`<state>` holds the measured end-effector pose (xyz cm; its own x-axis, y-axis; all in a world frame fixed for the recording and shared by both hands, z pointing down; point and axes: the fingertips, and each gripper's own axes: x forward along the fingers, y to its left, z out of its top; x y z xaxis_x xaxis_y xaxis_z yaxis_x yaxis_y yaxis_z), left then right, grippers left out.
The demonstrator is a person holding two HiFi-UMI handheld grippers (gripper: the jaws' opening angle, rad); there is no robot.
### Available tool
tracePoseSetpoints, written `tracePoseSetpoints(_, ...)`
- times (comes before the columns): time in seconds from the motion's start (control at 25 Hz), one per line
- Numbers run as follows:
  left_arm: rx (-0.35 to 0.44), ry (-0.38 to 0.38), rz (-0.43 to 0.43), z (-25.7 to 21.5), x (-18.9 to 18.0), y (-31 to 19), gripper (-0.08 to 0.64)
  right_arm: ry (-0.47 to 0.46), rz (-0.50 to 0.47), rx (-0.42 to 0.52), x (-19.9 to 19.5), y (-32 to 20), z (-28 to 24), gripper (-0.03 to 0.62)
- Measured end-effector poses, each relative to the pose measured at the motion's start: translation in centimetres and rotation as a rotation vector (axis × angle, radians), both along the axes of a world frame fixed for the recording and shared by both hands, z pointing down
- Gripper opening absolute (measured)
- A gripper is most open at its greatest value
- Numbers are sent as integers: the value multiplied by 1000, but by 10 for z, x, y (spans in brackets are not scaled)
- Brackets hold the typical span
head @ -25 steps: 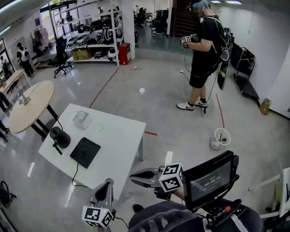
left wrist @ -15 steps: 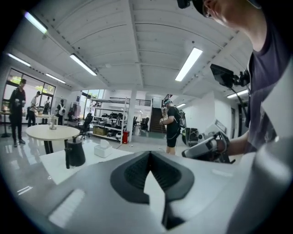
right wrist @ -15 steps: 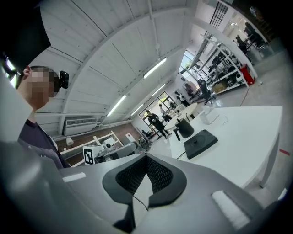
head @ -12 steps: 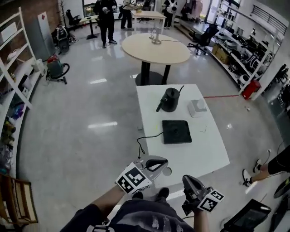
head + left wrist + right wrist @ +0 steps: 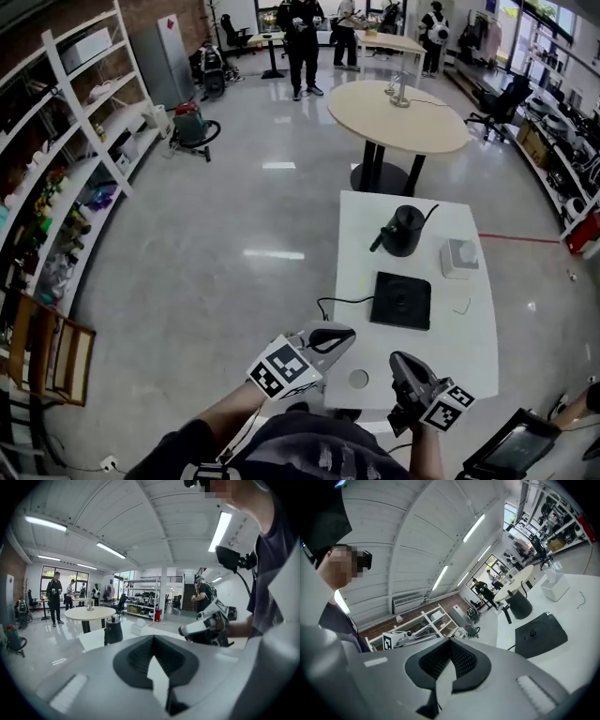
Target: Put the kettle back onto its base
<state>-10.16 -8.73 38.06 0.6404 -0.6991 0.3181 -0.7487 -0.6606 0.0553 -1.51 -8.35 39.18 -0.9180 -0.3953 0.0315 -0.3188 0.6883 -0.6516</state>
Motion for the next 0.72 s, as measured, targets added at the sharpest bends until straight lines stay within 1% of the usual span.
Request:
tracePoseSetpoints(0.08,-2,-22,-15,-8,14,-8,2,-20,-5,-25,16,-7,0,2)
tracePoseSetpoints(0.16,0,-28,-40,-15,34,-11,2,-26,-25,-47,38,-8,5,2)
tracePoseSetpoints(0.28,13,-54,-75,-13,65,-15,2,-42,-58,-34,74,-20,17,2)
tracePoseSetpoints(0.36,45,-101,-109,-25,60,-26,2,-76,-90,-8,70,-35,10,2)
tracePoseSetpoints(0.4,50,-118,-131,-31,55,-28,2,-84,-106,-13,66,-38,5,2)
tracePoseSetpoints(0.48,20,-124,-158,-33,59,-28,2,-70,-113,-55,76,-36,1,2)
tracePoseSetpoints(0.52,7,-121,-156,-32,69,-28,2,-62,-108,-74,89,-35,0,2)
tracePoseSetpoints(0.6,11,-131,-135,-32,88,-34,2,-64,-98,-76,109,-41,-4,2)
tracePoseSetpoints(0.72,31,-163,-107,-26,95,-51,2,-85,-90,-48,111,-53,-4,2)
